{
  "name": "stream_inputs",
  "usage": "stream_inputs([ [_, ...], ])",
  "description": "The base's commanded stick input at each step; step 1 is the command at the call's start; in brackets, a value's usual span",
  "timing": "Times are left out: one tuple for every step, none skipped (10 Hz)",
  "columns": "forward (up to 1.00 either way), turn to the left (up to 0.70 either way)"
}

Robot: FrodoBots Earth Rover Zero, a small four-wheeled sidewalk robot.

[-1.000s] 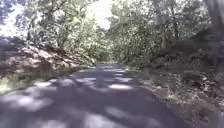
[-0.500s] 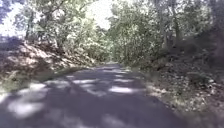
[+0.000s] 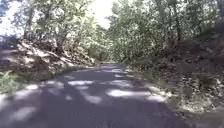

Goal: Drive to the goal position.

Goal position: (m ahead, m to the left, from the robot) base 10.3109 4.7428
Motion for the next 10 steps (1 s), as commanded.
stream_inputs([
  [0.45, 0.0],
  [0.45, 0.0],
  [0.45, 0.0],
  [0.45, 0.0],
  [0.45, 0.0],
  [0.45, 0.0],
  [0.45, 0.0],
  [0.45, 0.0],
  [0.45, 0.0],
  [0.45, 0.0],
])
